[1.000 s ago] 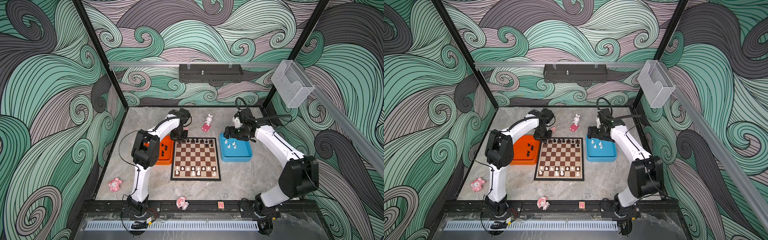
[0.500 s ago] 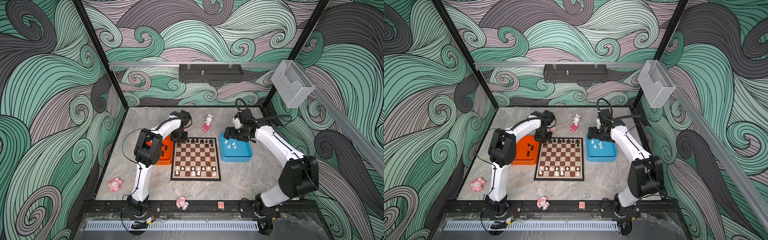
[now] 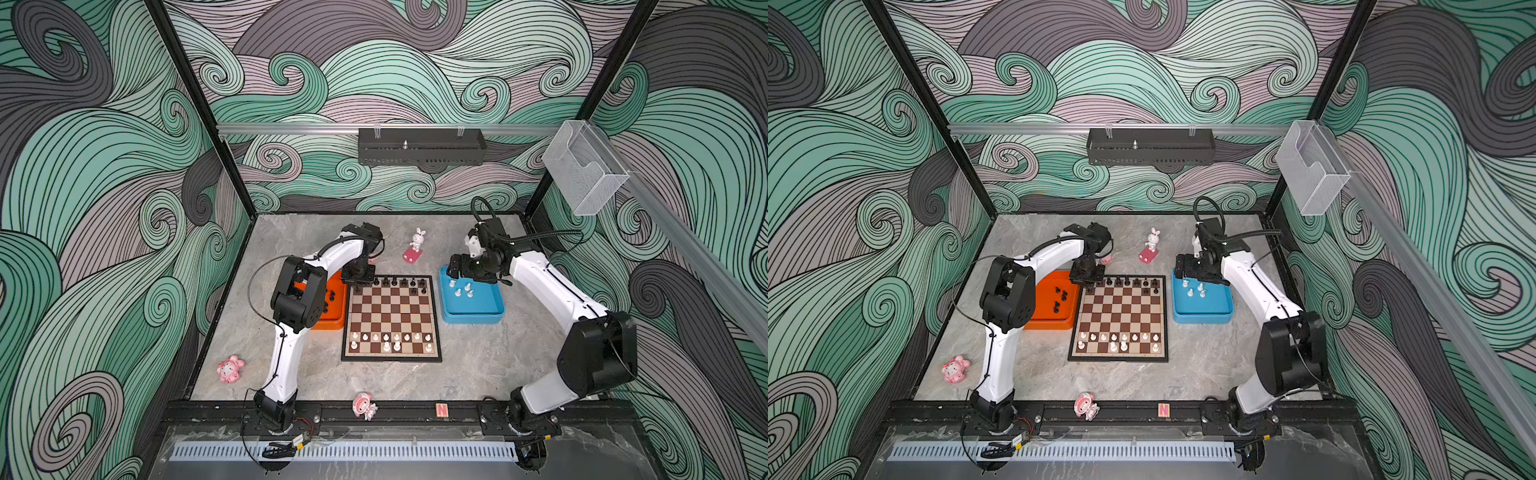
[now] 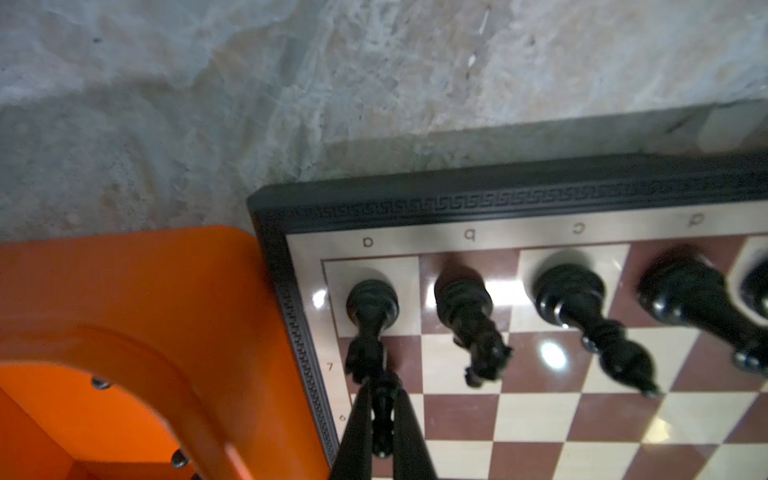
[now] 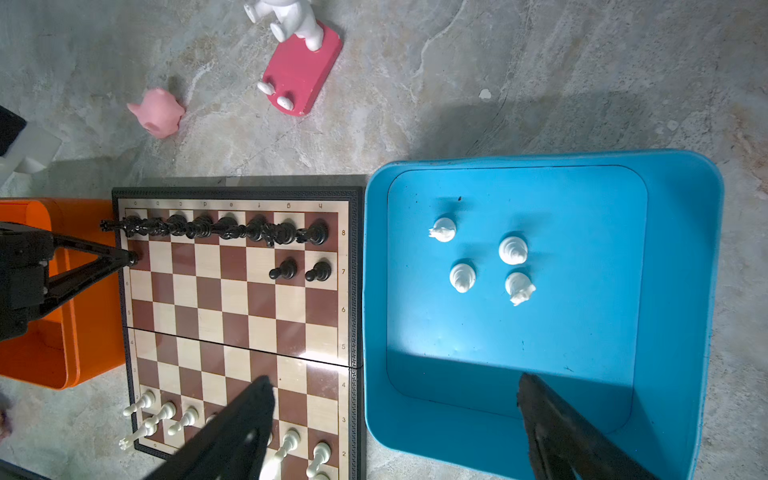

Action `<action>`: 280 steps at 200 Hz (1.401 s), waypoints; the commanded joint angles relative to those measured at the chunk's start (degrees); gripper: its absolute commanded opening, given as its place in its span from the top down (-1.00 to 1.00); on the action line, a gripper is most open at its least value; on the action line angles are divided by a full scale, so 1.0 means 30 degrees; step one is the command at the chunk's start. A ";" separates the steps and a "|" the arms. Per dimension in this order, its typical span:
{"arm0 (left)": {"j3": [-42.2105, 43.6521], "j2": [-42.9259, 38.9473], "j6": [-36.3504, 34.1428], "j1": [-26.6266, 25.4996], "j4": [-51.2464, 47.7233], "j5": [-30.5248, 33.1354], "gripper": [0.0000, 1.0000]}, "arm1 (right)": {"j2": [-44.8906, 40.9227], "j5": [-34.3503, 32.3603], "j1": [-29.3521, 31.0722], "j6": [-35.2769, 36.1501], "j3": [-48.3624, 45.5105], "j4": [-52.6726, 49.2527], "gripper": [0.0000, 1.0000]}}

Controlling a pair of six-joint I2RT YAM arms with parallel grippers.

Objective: Set up the chess pieces on the board
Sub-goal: 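Align the held black pawn above the corner square in front of the black rook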

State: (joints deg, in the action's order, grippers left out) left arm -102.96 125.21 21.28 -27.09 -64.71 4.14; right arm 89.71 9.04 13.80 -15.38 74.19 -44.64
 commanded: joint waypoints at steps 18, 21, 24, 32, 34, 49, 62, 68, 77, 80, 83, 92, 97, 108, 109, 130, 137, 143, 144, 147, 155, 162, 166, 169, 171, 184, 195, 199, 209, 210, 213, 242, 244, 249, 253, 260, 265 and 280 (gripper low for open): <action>-0.0603 0.0597 0.0232 -0.0008 -0.0208 0.0407 0.88 | 0.0431 0.0093 -0.0161 0.0209 -0.0210 0.0016 -0.84; -0.0588 0.0613 0.0232 -0.0009 -0.0200 0.0392 0.88 | 0.0431 0.0093 -0.0149 0.0204 -0.0210 0.0011 -0.84; -0.0601 0.0633 0.0254 0.0001 -0.0199 0.0405 0.88 | 0.0420 0.0093 -0.0152 0.0204 -0.0195 0.0000 -0.84; -0.0603 0.0680 0.0240 0.0007 -0.0190 0.0410 0.87 | 0.0471 0.0122 -0.0186 0.0204 -0.0181 0.0021 -0.84; -0.0603 0.0670 0.0234 0.0007 -0.0196 0.0437 0.87 | 0.0468 0.0137 -0.0172 0.0204 -0.0180 0.0026 -0.84; -0.0657 0.0686 0.0232 0.0005 -0.0188 0.0450 0.87 | 0.0525 0.0176 -0.0183 0.0207 -0.0181 0.0017 -0.84; -0.0719 0.0715 0.0239 0.0007 -0.0227 0.0406 0.86 | 0.0564 0.0151 -0.0200 0.0227 -0.0184 0.0022 -0.84; -0.0769 0.0745 0.0234 0.0007 -0.0199 0.0378 0.86 | 0.0594 0.0171 -0.0194 0.0232 -0.0166 0.0015 -0.84; -0.0829 0.0811 0.0203 0.0000 -0.0204 0.0378 0.86 | 0.0631 0.0181 -0.0206 0.0206 -0.0151 0.0015 -0.84; -0.0851 0.0804 0.0217 0.0006 -0.0210 0.0377 0.86 | 0.0635 0.0206 -0.0203 0.0204 -0.0151 0.0015 -0.84; -0.0850 0.0825 0.0208 0.0007 -0.0215 0.0377 0.86 | 0.0636 0.0210 -0.0202 0.0204 -0.0177 0.0004 -0.84; -0.0910 0.0876 0.0203 0.0007 -0.0227 0.0350 0.86 | 0.0678 0.0243 -0.0192 0.0204 -0.0130 0.0011 -0.84; -0.0925 0.0868 0.0206 0.0007 -0.0214 0.0348 0.85 | 0.0711 0.0247 -0.0191 0.0204 -0.0122 0.0013 -0.84; -0.0980 0.0903 0.0203 0.0001 -0.0199 0.0348 0.84 | 0.0764 0.0225 -0.0198 0.0215 -0.0107 0.0018 -0.84; -0.0982 0.0897 0.0203 0.0004 -0.0199 0.0348 0.84 | 0.0767 0.0232 -0.0188 0.0209 -0.0100 0.0008 -0.84; -0.1053 0.0957 0.0195 0.0021 -0.0214 0.0368 0.82 | 0.0827 0.0326 -0.0209 0.0233 -0.0063 0.0025 -0.84; -0.1086 0.0981 0.0193 0.0028 -0.0242 0.0377 0.81 | 0.0855 0.0326 -0.0227 0.0233 -0.0064 0.0024 -0.84; -0.1100 0.1012 0.0181 0.0036 -0.0230 0.0377 0.81 | 0.0878 0.0335 -0.0210 0.0233 -0.0087 0.0023 -0.84; -0.1100 0.1010 0.0192 0.0036 -0.0258 0.0377 0.80 | 0.0868 0.0331 -0.0223 0.0233 -0.0075 0.0025 -0.84; -0.1101 0.1034 0.0150 0.0036 -0.0261 0.0377 0.80 | 0.0899 0.0328 -0.0208 0.0233 -0.0090 0.0002 -0.84; -0.1083 0.1060 0.0144 0.0036 -0.0281 0.0377 0.80 | 0.0894 0.0358 -0.0217 0.0233 -0.0085 0.0008 -0.84; -0.1099 0.1067 0.0151 0.0036 -0.0310 0.0377 0.80 | 0.0935 0.0358 -0.0219 0.0233 -0.0034 0.0024 -0.84; -0.1093 0.1067 0.0126 0.0036 -0.0315 0.0392 0.80 | 0.0972 0.0364 -0.0211 0.0233 -0.0034 0.0014 -0.84; -0.1100 0.1067 0.0116 0.0036 -0.0341 0.0419 0.80 | 0.0956 0.0357 -0.0214 0.0233 -0.0056 0.0015 -0.84; -0.1086 0.1074 0.0115 0.0029 -0.0381 0.0446 0.80 | 0.0970 0.0357 -0.0238 0.0233 -0.0039 0.0017 -0.84; -0.1068 0.1101 0.0101 0.0040 -0.0451 0.0509 0.83 | 0.1018 0.0386 -0.0232 0.0233 -0.0020 0.0014 -0.84; -0.1050 0.1096 0.0070 0.0021 -0.0521 0.0582 0.86 | 0.1059 0.0450 -0.0209 0.0231 -0.0020 -0.0001 -0.84; -0.1043 0.1069 0.0077 0.0034 -0.0566 0.0610 0.86 | 0.1063 0.0445 -0.0229 0.0247 -0.0009 0.0013 -0.84; -0.0949 0.1025 0.0082 0.0036 -0.0595 0.0655 0.86 | 0.1077 0.0479 -0.0234 0.0204 -0.0006 0.0017 -0.84; -0.0937 0.1031 0.0069 0.0036 -0.0587 0.0662 0.86 | 0.1085 0.0476 -0.0235 0.0204 -0.0006 0.0008 -0.84; -0.0912 0.1004 0.0039 0.0036 -0.0595 0.0673 0.86 | 0.1091 0.0496 -0.0236 0.0211 -0.0005 0.0021 -0.84; -0.0808 0.0921 0.0032 0.0035 -0.0605 0.0813 0.86 | 0.1121 0.0537 -0.0219 0.0204 0.0003 0.0004 -0.84; -0.0808 0.0921 0.0035 0.0036 -0.0608 0.0823 0.86 | 0.1107 0.0555 -0.0224 0.0204 0.0019 0.0014 -0.84; -0.0808 0.0936 0.0035 0.0036 -0.0616 0.0817 0.86 | 0.1119 0.0561 -0.0235 0.0204 0.0024 0.0001 -0.84; -0.0808 0.0934 0.0051 0.0036 -0.0646 0.0817 0.86 | 0.1079 0.0569 -0.0225 0.0204 0.0023 0.0007 -0.84; -0.0808 0.0950 0.0024 0.0035 -0.0671 0.0788 0.86 | 0.1084 0.0562 -0.0223 0.0205 0.0024 0.0027 -0.84; -0.0808 0.0950 -0.0002 0.0036 -0.0667 0.0787 0.86 | 0.1064 0.0556 -0.0234 0.0204 -0.0003 0.0005 -0.84; -0.0784 0.0982 -0.0002 0.0036 -0.0722 0.0758 0.86 | 0.0999 0.0520 -0.0209 0.0226 -0.0034 0.0020 -0.84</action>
State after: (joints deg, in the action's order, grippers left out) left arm -104.57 126.98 21.21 -27.09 -64.97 5.08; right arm 92.71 10.24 13.47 -15.20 74.19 -44.53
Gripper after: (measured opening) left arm 0.082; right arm 0.918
